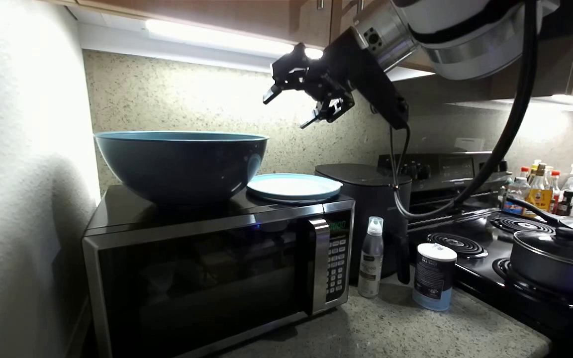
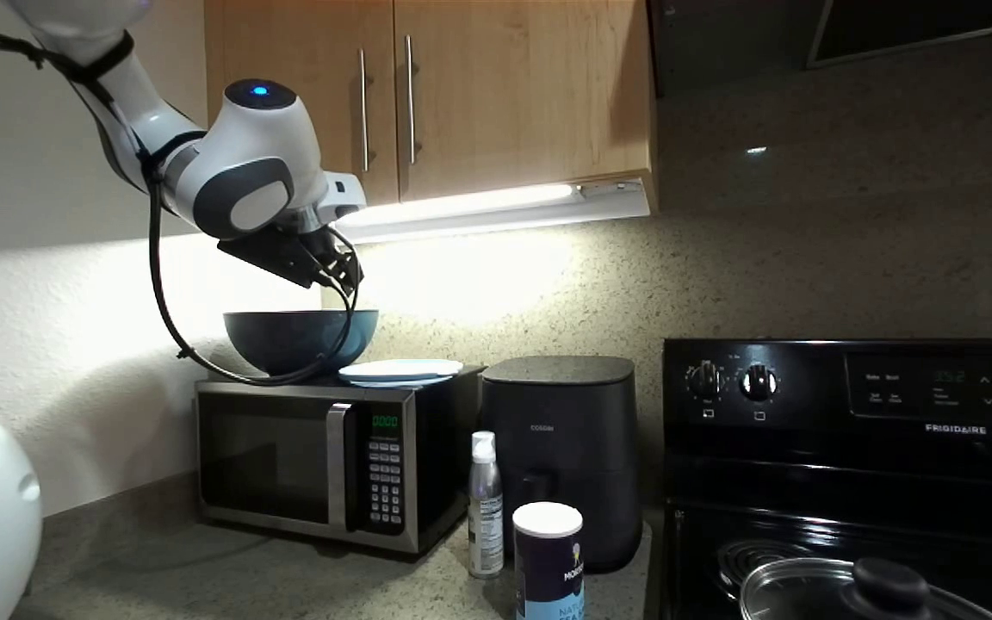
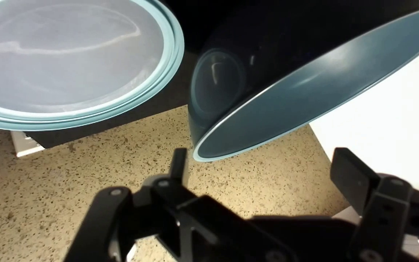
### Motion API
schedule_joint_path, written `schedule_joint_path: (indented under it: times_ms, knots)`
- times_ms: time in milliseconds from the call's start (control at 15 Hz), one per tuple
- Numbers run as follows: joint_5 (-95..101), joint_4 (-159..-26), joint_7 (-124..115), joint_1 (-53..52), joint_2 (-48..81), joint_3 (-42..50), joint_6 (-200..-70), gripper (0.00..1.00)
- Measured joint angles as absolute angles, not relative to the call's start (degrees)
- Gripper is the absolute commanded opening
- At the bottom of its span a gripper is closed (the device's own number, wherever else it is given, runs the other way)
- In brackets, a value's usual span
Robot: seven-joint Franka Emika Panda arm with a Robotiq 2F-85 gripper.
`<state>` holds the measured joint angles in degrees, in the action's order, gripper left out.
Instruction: Put the bowl on the table.
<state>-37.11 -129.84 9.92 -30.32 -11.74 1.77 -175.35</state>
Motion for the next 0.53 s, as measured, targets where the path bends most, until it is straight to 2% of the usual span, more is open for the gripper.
schedule_joint_path:
  times_ms: [200,533]
  knots:
    - [-36.48,-129.88,9.92,-30.18,-11.58,1.8,-173.41,1.0]
    - [-32.88,-129.71,9.79,-29.54,-11.16,1.94,-162.02,1.0]
